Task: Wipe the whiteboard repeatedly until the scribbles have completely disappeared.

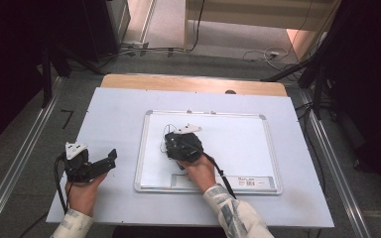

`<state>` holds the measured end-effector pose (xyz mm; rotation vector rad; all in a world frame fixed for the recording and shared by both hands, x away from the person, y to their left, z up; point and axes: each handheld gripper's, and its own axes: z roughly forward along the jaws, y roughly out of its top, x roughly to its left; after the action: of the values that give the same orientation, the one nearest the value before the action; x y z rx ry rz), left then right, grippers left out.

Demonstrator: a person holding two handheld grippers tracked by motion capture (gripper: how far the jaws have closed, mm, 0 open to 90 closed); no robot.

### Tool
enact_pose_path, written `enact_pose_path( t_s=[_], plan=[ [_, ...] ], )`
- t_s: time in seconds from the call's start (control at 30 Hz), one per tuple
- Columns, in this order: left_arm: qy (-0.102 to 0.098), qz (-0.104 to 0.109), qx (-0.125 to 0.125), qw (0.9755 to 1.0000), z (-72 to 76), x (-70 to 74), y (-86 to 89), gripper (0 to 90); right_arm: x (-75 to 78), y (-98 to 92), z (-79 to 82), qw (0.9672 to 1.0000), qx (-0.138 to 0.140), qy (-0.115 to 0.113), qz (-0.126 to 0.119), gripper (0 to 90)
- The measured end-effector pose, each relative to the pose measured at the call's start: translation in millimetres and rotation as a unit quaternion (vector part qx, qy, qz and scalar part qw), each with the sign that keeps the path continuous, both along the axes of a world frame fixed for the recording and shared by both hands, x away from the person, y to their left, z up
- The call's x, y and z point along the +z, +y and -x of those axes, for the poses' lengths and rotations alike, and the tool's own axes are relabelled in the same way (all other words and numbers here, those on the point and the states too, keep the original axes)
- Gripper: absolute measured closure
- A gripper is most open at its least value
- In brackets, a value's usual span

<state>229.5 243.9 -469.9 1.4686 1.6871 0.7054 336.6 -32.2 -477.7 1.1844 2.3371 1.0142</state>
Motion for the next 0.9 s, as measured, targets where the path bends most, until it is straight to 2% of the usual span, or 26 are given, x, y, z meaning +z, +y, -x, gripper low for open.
enact_pose_path(
  t_s=[0.13,0.37,0.47,0.67,0.9],
  plan=[
    [0.000,-0.001,-0.001,1.0000,0.2,0.3,-0.1,6.2,0.0,11.1,-0.3,0.9999,0.010,-0.009,0.008,37.7],
    [-0.001,0.000,0.000,1.0000,0.5,0.3,0.6,6.2,-6.1,23.9,-1.2,0.9998,0.017,-0.001,0.009,37.7],
    [-0.002,0.001,0.000,1.0000,0.5,0.3,1.0,6.2,-10.9,26.0,-2.5,0.9997,0.016,0.006,0.017,37.8],
    [-0.001,0.001,0.000,1.0000,0.5,0.3,0.8,6.2,-12.2,28.4,-0.8,0.9994,0.021,-0.004,0.029,37.9],
    [-0.001,0.001,-0.001,1.0000,0.9,0.4,1.1,6.2,-11.2,28.7,1.3,0.9993,0.018,0.006,0.031,37.5]
  ],
)
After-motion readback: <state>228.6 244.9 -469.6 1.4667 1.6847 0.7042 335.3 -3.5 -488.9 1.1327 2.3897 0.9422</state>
